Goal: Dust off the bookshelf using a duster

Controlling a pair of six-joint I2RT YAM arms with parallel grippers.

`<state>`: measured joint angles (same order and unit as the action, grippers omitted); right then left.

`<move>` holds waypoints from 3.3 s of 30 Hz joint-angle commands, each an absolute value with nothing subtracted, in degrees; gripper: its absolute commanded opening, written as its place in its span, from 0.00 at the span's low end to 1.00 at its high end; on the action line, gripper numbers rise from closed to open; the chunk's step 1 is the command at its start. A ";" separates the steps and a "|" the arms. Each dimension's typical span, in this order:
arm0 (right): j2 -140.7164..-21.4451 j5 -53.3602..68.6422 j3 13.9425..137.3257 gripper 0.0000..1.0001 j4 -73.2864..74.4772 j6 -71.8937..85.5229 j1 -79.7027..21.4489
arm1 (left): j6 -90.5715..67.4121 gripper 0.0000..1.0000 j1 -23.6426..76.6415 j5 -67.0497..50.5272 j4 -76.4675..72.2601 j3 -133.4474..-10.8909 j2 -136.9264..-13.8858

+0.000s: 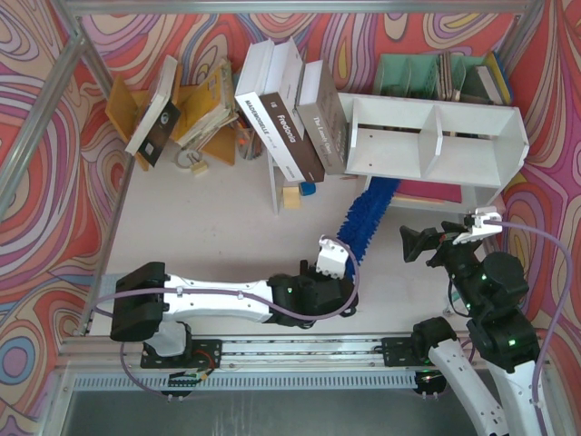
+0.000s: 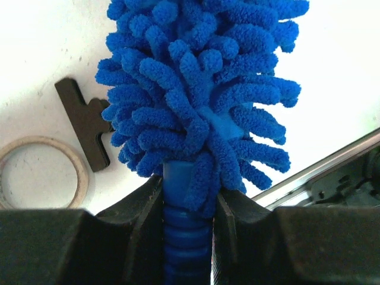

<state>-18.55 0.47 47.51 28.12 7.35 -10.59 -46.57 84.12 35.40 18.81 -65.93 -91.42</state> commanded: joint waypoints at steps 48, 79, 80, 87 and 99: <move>-18.08 -3.02 47.37 0.99 25.41 7.47 -10.99 | -35.84 0.00 84.68 24.99 26.21 -85.37 -101.00; -16.73 -9.11 48.14 0.99 26.31 9.02 -11.03 | -32.54 0.00 84.98 16.01 24.37 -90.76 -108.63; -16.85 -8.93 48.16 0.99 26.23 9.09 -10.99 | -32.84 0.00 85.04 16.80 23.60 -88.79 -107.31; -17.61 -9.10 48.13 0.99 25.66 9.42 -11.01 | -33.22 0.00 84.93 20.66 18.06 -81.85 -101.34; -16.89 -9.58 47.47 0.99 25.24 9.33 -11.04 | -32.44 0.00 81.90 20.00 18.39 -91.20 -109.56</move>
